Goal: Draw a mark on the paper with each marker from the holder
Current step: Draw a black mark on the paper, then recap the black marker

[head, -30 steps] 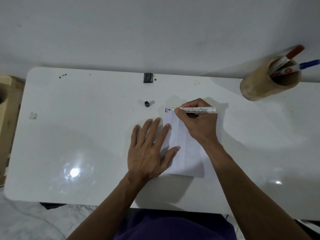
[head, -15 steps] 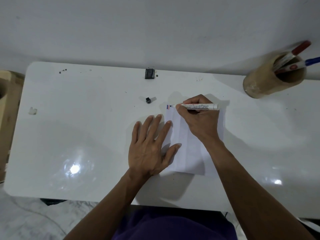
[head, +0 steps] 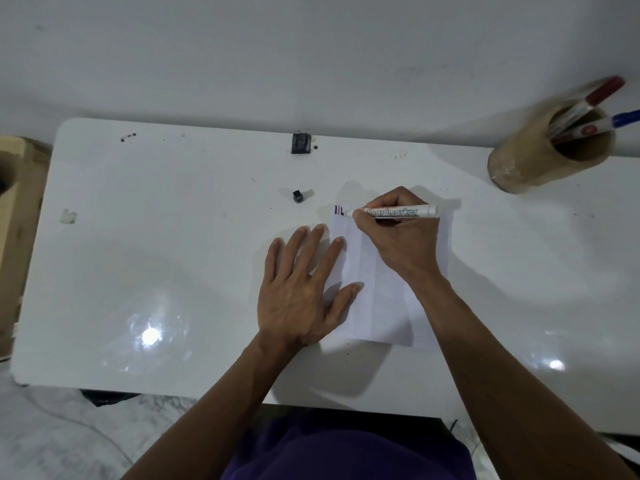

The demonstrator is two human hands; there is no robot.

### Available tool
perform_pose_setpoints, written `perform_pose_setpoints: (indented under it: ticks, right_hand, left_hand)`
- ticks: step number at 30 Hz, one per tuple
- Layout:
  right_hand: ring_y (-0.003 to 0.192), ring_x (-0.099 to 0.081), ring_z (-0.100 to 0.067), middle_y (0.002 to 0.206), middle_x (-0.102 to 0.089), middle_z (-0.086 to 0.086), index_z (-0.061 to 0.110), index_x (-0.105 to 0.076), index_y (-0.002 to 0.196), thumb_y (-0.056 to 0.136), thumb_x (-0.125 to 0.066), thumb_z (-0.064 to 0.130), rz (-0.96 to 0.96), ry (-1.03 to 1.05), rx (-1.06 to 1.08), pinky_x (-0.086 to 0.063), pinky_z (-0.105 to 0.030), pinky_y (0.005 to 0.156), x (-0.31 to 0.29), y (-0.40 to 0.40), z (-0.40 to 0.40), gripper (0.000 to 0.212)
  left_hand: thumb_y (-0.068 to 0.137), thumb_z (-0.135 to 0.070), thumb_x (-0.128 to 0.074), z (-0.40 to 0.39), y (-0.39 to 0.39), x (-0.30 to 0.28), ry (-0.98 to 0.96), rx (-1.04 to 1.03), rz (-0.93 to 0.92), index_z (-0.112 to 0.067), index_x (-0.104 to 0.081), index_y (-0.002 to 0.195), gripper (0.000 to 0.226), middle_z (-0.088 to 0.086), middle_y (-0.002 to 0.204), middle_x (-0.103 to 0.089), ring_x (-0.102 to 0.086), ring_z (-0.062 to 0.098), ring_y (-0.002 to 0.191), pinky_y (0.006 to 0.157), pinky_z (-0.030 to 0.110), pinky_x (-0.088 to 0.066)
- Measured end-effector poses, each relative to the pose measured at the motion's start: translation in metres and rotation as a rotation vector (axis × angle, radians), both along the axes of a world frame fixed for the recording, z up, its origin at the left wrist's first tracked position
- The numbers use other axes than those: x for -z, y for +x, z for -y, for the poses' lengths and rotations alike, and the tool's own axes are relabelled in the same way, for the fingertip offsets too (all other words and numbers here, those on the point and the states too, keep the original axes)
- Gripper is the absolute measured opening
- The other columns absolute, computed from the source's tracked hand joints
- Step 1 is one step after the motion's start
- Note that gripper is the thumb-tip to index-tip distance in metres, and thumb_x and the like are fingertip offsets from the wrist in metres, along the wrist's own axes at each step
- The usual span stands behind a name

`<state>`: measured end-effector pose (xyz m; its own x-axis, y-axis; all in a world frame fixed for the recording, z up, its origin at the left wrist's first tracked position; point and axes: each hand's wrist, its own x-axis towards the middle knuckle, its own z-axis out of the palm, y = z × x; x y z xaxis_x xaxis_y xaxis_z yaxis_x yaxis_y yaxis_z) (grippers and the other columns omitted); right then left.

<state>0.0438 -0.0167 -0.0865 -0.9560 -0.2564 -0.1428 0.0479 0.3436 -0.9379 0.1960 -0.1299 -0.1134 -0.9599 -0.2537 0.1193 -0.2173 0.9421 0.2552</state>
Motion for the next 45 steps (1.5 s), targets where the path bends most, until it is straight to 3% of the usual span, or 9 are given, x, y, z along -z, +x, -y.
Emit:
perform_pose_setpoints:
  ticks: [9,12,16,21,24,29,36,40,45]
  right_hand:
    - [0.061,-0.066,-0.007,0.071,-0.073,-0.001,0.013,-0.068,0.074,0.077,-0.084,0.008,0.021,-0.015,-0.007,-0.052,-0.019,0.056,-0.002,0.001,-0.001,0.017]
    - [0.065,-0.067,-0.009,0.076,-0.072,-0.003,0.012,-0.066,0.08,0.078,-0.084,0.006,0.123,-0.084,0.012,-0.056,-0.023,0.062,-0.01,-0.004,0.0,0.019]
    - [0.076,-0.074,-0.024,0.089,-0.075,-0.02,0.015,-0.058,0.084,0.077,-0.085,0.002,0.299,-0.224,0.072,-0.062,-0.035,0.069,-0.026,-0.015,-0.001,0.03]
    - [0.079,-0.073,-0.023,0.091,-0.076,-0.013,0.019,-0.062,0.08,0.08,-0.08,-0.006,0.377,-0.392,0.087,-0.058,-0.03,0.063,-0.058,-0.016,-0.004,0.031]
    - [0.079,-0.069,-0.017,0.091,-0.074,-0.008,0.016,-0.067,0.08,0.081,-0.078,-0.009,0.374,-0.447,0.081,-0.057,-0.028,0.064,-0.073,-0.011,-0.009,0.027]
    - [0.082,-0.074,-0.02,0.095,-0.078,-0.009,0.016,-0.067,0.088,0.083,-0.077,-0.007,0.363,-0.442,0.115,-0.059,-0.03,0.062,-0.082,0.005,-0.018,0.025]
    - [0.085,-0.077,-0.025,0.094,-0.081,-0.006,0.015,-0.064,0.091,0.088,-0.076,0.004,0.36,-0.401,0.192,-0.059,-0.029,0.061,-0.08,0.023,-0.026,0.017]
    - [0.084,-0.078,-0.022,0.094,-0.081,-0.003,0.011,-0.067,0.098,0.093,-0.073,0.011,0.322,-0.404,0.197,-0.059,-0.028,0.062,-0.092,0.03,-0.024,0.007]
    - [0.077,-0.076,-0.018,0.087,-0.079,-0.002,0.003,-0.069,0.097,0.092,-0.073,0.014,0.197,-0.385,0.201,-0.058,-0.026,0.058,-0.115,0.045,-0.016,0.012]
  left_hand:
    - [0.09,-0.066,-0.056,0.0,0.0,0.0,0.008,0.006,-0.024,-0.022,-0.054,0.144,0.07,0.01,0.155,-0.048,-0.042,0.033,0.146,0.118,0.058,-0.03]
    - [0.09,-0.066,-0.056,0.0,-0.001,-0.001,0.012,0.006,-0.016,-0.023,-0.056,0.143,0.068,0.01,0.154,-0.05,-0.043,0.033,0.145,0.117,0.058,-0.031]
    - [0.089,-0.066,-0.057,0.001,-0.005,-0.013,0.043,0.002,-0.013,-0.021,-0.061,0.137,0.066,0.009,0.148,-0.057,-0.049,0.032,0.14,0.113,0.056,-0.036]
    - [0.094,-0.053,-0.057,0.012,-0.019,-0.041,0.338,-0.192,-0.026,-0.018,-0.056,0.133,0.053,0.004,0.134,-0.063,-0.059,0.026,0.12,0.1,0.044,-0.048]
    - [0.094,-0.035,-0.064,0.029,-0.041,-0.054,0.448,-0.377,-0.018,-0.019,-0.052,0.134,0.044,0.005,0.135,-0.058,-0.054,0.028,0.124,0.098,0.043,-0.044]
    - [0.097,-0.034,-0.061,0.051,-0.071,-0.059,0.334,-0.366,0.106,-0.019,-0.054,0.137,0.043,0.007,0.136,-0.055,-0.049,0.029,0.128,0.103,0.044,-0.038]
    - [0.096,-0.024,-0.063,0.057,-0.07,-0.049,0.276,-0.357,0.107,-0.015,-0.073,0.103,0.015,0.004,0.119,-0.063,-0.055,0.03,0.114,0.098,0.043,-0.038]
    - [0.092,-0.023,-0.069,0.052,-0.067,-0.067,0.611,-0.434,-0.061,-0.019,-0.075,0.096,0.008,-0.002,0.111,-0.066,-0.061,0.022,0.109,0.093,0.035,-0.047]
    - [0.095,-0.024,-0.067,0.032,-0.046,-0.104,1.357,-0.619,-0.168,-0.021,-0.078,0.096,0.011,-0.012,0.099,-0.077,-0.066,0.012,0.099,0.09,0.033,-0.049]
